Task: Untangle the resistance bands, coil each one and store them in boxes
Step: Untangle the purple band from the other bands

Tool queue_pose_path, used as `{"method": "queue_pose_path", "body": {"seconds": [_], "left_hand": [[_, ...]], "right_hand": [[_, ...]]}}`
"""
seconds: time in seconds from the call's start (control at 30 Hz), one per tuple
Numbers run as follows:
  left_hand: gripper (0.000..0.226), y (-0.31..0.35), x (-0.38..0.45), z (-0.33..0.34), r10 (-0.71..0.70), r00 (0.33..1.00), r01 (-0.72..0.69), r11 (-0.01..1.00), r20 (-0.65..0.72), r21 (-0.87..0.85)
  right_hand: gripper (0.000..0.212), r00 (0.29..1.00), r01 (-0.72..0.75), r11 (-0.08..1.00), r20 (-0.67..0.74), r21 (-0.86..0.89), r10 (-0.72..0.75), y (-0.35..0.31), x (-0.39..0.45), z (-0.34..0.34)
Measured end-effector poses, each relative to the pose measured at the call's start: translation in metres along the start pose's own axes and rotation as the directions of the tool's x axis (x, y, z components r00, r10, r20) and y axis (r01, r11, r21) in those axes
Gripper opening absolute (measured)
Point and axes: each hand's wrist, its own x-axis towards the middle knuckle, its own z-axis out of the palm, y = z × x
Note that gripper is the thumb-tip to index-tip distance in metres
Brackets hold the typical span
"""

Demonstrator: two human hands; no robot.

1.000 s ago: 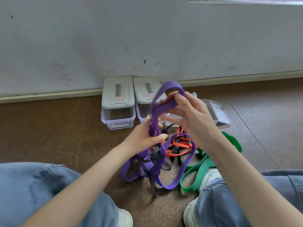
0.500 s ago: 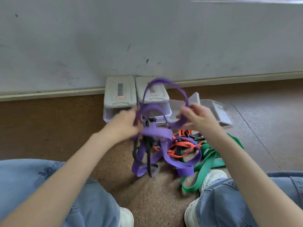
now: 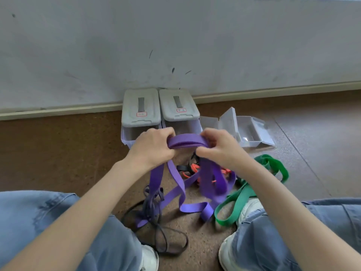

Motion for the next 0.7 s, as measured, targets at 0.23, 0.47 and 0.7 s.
{"method": "queue_pose_path", "body": {"seconds": [0.23, 0.47, 0.7], "left_hand": [[0.015, -0.019, -0.022, 0.056, -0.010, 0.951, 0.162, 0.866, 0.308, -0.472], [0.020, 0.019, 0.030, -0.071, 0.119, 0.937, -0.314, 0.696, -0.328, -0.645], [0.011, 0.020, 0.003, -0.005, 0.147, 0.959, -0.121, 0.986, 0.241, -0.119]], "right_hand": [[0.017, 0.981, 0.184, 0.741, -0.168, 0.645, -0.097, -0.026, 0.000, -0.015], [0.020, 0.980, 0.100, 0.891, -0.201, 0.442, -0.010, 0.006, 0.010, -0.042], [0.043, 0.986, -0.063, 0.945, 0.168, 0.321, 0.008, 0.025, -0.001, -0.014]]}}
